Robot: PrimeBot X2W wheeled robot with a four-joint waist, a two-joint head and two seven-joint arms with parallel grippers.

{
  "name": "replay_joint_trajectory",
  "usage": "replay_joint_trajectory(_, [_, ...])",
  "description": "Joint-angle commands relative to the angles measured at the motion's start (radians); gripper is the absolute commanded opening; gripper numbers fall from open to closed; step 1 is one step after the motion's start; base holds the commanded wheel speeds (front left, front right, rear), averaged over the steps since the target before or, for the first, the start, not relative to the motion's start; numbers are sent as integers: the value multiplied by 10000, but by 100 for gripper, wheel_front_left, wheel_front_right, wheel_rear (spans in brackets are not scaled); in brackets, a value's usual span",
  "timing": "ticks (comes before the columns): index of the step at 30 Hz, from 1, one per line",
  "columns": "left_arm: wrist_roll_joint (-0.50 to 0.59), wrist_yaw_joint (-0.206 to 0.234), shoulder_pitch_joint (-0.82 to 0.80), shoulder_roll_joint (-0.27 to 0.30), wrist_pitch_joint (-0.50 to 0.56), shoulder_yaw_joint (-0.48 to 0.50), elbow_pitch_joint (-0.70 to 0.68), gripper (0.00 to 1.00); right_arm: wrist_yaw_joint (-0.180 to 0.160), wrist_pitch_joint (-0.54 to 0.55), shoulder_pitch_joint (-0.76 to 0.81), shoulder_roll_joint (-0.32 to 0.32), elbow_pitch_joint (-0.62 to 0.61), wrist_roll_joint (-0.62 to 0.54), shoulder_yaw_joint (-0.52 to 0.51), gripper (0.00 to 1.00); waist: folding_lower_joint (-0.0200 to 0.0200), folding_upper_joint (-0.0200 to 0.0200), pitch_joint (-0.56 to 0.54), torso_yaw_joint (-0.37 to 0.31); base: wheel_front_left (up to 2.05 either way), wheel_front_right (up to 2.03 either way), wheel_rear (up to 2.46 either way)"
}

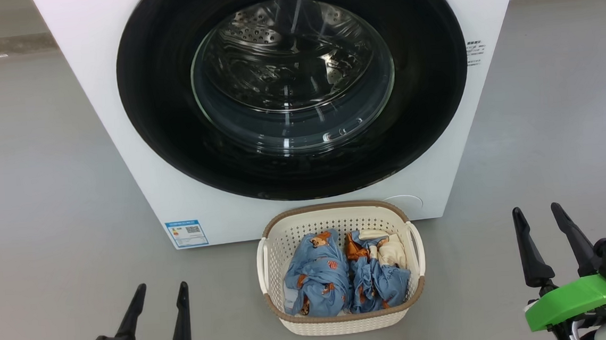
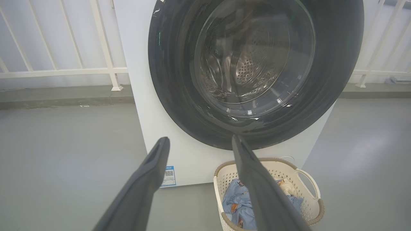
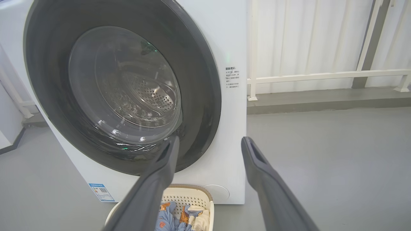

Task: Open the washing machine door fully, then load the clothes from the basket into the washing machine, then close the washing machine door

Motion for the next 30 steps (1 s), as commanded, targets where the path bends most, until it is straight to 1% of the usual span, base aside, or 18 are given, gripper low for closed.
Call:
replay_joint_trajectory(1, [-62, -21, -480, 117, -107, 328, -166, 100, 56, -124, -157, -94, -279, -17, 199, 100, 0, -1, 0, -4, 0, 0, 0])
replay_joint_trajectory(8, [200, -9, -480, 93, -107, 486, -175, 100, 56, -124, -124, -56, -303, -4, 194, 100, 0, -1, -1, -53, 11, 11, -23])
replay_joint_trajectory(14, [297, -1, -481, 40, -107, 593, -234, 100, 56, -124, -115, -55, -324, -12, 167, 100, 0, -1, 24, -96, 59, 59, -118])
replay_joint_trajectory(30, [420, -10, -578, -28, -107, 645, -294, 100, 56, -124, -159, -25, -390, 15, 121, 100, 0, -1, 258, -102, 117, 117, -233])
